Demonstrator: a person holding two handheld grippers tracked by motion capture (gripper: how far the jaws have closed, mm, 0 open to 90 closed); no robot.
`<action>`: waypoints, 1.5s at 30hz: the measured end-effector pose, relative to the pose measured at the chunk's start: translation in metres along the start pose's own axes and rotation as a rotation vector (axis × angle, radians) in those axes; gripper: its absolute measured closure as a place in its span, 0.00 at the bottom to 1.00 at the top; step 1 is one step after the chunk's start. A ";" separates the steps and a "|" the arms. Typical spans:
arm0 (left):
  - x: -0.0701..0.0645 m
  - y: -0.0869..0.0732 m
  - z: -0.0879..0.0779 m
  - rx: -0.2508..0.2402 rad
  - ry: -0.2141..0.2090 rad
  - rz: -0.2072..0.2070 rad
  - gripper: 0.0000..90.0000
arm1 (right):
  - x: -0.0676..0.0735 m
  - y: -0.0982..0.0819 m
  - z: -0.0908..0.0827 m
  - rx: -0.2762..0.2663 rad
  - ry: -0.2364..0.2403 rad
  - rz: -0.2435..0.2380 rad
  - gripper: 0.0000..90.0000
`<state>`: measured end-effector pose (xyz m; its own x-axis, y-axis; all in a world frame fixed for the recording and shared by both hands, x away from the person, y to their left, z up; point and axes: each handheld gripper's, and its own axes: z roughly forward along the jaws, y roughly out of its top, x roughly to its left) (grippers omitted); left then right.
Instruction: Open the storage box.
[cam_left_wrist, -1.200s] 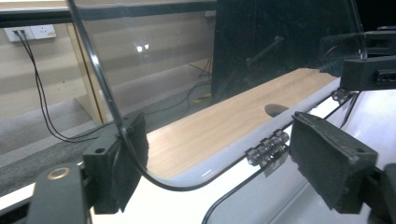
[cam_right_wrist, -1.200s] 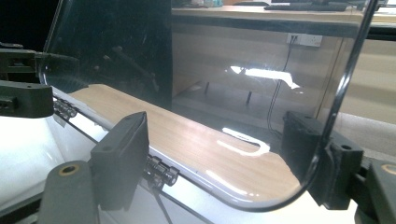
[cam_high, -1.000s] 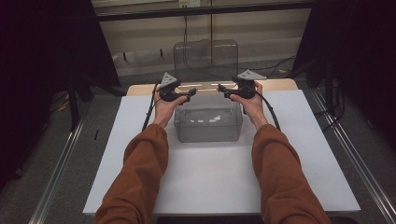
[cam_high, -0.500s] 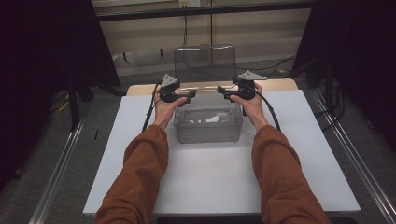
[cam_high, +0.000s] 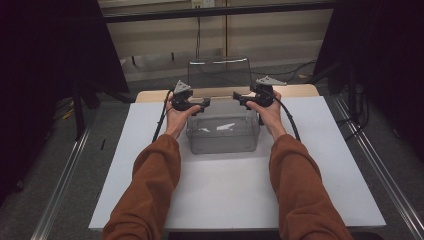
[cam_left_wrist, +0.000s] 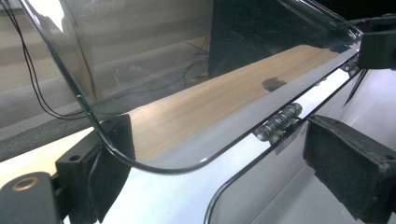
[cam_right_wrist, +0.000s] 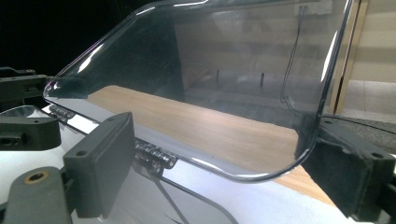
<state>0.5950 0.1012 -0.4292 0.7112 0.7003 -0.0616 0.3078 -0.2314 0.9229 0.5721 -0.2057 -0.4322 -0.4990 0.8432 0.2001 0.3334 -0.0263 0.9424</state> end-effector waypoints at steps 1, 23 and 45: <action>0.000 0.000 0.000 0.000 -0.001 0.000 0.10 | 0.000 0.000 0.000 0.001 -0.001 0.004 0.13; 0.000 -0.004 0.003 0.039 -0.027 -0.080 0.12 | 0.001 -0.001 -0.002 0.000 -0.050 0.029 0.09; 0.005 -0.009 -0.002 0.129 -0.060 -0.169 0.16 | 0.006 -0.002 -0.006 0.014 -0.071 -0.045 0.10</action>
<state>0.5945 0.1077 -0.4372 0.6778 0.6959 -0.2373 0.5017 -0.2017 0.8412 0.5641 -0.2035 -0.4310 -0.4564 0.8791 0.1374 0.3231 0.0199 0.9461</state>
